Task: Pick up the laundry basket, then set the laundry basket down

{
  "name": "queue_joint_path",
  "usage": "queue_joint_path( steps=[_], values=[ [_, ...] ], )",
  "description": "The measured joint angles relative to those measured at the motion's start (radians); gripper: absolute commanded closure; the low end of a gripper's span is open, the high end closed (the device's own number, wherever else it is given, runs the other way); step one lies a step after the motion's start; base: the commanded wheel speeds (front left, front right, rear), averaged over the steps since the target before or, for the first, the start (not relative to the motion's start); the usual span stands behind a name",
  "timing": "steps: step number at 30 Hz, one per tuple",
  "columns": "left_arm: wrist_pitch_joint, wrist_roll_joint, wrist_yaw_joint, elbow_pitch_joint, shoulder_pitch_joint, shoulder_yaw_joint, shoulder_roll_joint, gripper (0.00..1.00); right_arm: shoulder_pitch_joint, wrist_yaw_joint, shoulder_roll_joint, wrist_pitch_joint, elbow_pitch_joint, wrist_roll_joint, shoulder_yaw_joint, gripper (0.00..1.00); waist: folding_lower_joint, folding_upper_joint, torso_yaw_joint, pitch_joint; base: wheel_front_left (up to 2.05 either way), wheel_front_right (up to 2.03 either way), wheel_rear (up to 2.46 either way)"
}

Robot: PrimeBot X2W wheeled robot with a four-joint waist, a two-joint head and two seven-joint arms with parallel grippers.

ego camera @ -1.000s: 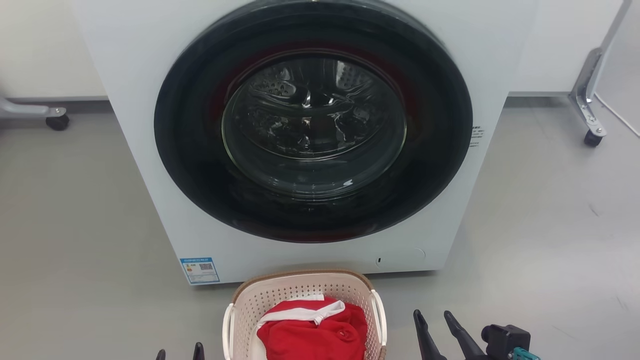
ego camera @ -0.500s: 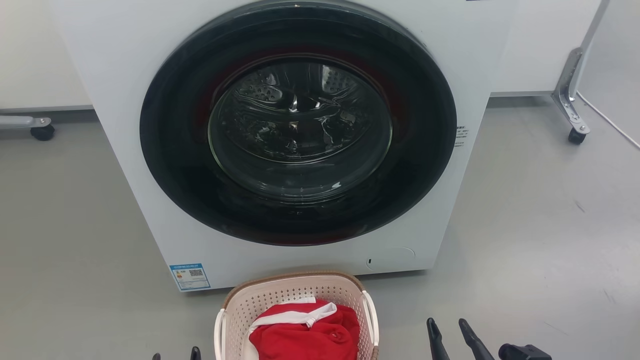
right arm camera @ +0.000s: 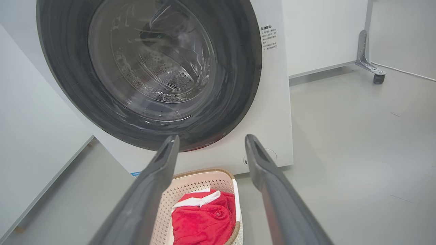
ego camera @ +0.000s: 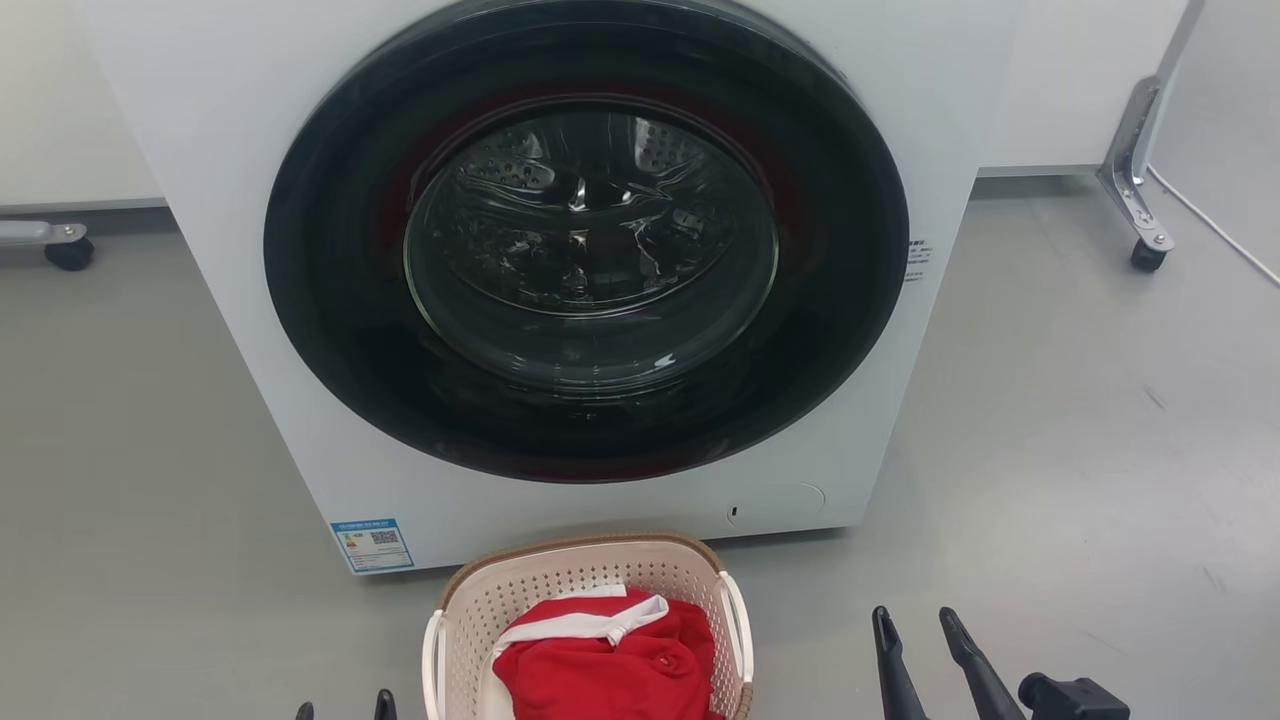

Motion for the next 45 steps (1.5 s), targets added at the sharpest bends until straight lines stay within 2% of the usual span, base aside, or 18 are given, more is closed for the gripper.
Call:
queue_joint_path(
  steps=[13,14,24,45],
  values=[
    [0.0,0.026,0.0,-0.015,0.0,-0.001,-0.001,0.0,0.017,0.0,0.021,0.0,-0.029,-0.046,-0.032,0.0,0.0,0.0,0.007,0.011,0.0,0.0,0.0],
    [0.0,0.026,-0.001,-0.017,0.0,-0.001,-0.001,1.0,0.017,0.0,0.022,0.0,-0.03,-0.05,-0.034,1.0,0.0,0.0001,0.008,0.011,0.0,0.0,0.0],
    [0.012,0.004,-0.008,0.047,0.0,0.0,-0.005,1.0,0.05,0.007,0.026,0.012,0.03,-0.019,-0.048,1.0,0.0,0.0,0.009,0.012,0.0,0.0,0.0],
    [0.101,-0.286,-0.055,0.086,-0.051,0.057,-0.016,1.0,0.037,0.057,0.04,0.101,0.036,0.238,-0.169,1.0,0.0,0.0001,0.022,0.008,0.0,0.0,0.0]
  ],
)
